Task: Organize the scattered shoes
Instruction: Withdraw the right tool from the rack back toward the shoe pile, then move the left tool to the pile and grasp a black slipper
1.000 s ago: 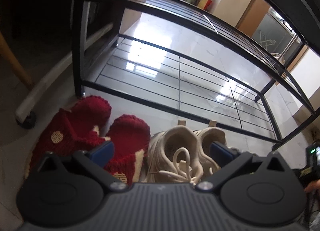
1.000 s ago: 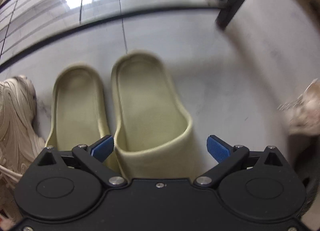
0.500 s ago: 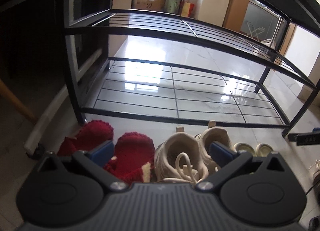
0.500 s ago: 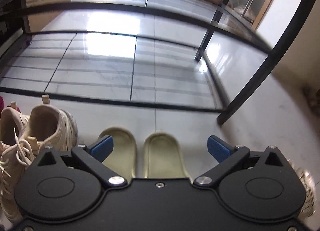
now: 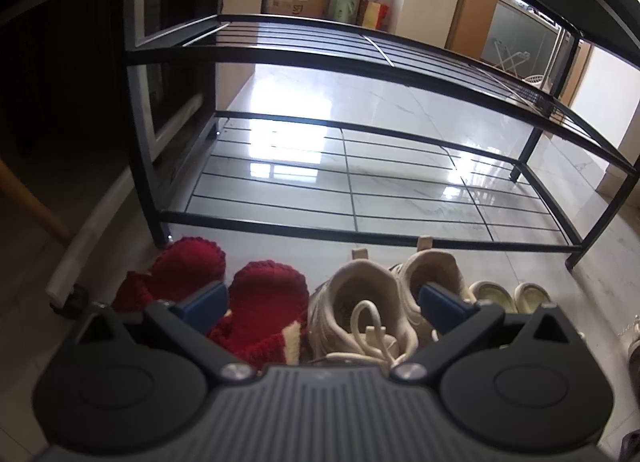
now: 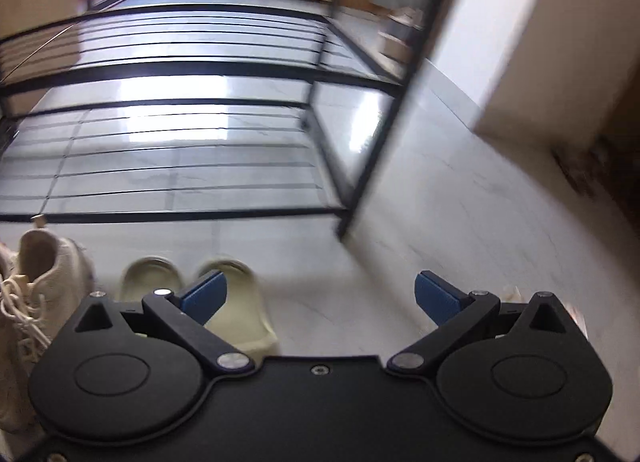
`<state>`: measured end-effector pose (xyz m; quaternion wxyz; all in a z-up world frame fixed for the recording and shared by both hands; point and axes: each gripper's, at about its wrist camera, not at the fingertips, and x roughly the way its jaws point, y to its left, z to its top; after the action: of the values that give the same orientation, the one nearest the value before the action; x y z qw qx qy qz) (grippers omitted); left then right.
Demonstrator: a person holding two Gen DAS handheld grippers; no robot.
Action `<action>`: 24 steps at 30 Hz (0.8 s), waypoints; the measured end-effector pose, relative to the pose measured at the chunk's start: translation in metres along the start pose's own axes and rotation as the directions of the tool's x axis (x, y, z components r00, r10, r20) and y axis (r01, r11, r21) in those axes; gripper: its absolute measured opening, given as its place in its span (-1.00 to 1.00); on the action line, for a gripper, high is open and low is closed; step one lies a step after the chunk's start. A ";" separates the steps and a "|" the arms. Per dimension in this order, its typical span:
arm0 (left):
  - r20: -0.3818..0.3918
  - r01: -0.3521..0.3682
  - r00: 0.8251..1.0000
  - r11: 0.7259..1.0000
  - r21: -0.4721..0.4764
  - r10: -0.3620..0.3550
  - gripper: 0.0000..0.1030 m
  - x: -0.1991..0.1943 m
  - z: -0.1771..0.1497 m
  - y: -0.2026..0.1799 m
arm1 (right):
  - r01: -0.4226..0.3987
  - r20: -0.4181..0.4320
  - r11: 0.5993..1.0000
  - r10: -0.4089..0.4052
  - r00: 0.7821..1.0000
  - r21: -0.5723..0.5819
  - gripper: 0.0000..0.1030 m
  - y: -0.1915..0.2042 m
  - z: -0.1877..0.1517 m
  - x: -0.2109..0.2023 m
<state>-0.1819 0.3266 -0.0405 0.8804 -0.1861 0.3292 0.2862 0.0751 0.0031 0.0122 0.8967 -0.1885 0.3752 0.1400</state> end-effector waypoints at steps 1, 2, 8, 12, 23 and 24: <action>0.006 0.001 1.000 1.000 0.008 -0.001 0.99 -0.001 -0.001 -0.001 | 0.012 -0.005 0.999 -0.012 1.000 0.031 0.98 -0.014 -0.007 -0.002; 0.012 0.002 1.000 1.000 0.016 -0.002 0.99 -0.001 -0.001 -0.003 | 0.026 -0.003 0.997 -0.026 1.000 0.066 0.98 -0.029 -0.016 -0.006; 0.042 0.020 0.999 0.999 0.046 -0.022 0.99 -0.004 -0.005 -0.012 | 0.097 0.000 0.919 -0.105 0.995 0.381 0.98 -0.139 -0.092 -0.044; 0.041 0.031 0.999 0.995 0.092 -0.035 0.99 -0.001 -0.010 -0.024 | 0.087 -0.017 0.762 -0.099 0.995 0.641 0.98 -0.200 -0.147 -0.062; 0.072 0.089 0.993 0.994 0.067 -0.094 0.99 -0.011 -0.018 -0.039 | 0.081 -0.068 0.527 -0.043 0.997 0.846 0.98 -0.252 -0.223 -0.038; 0.079 0.090 0.992 0.994 0.067 -0.096 0.99 -0.011 -0.018 -0.040 | 0.080 -0.070 0.522 -0.039 0.997 0.849 0.98 -0.253 -0.225 -0.035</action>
<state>-0.1727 0.2825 -0.0402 0.9110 -0.1613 0.2928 0.2415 0.0112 -0.3257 -0.0497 0.8707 0.2575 0.4080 -0.0954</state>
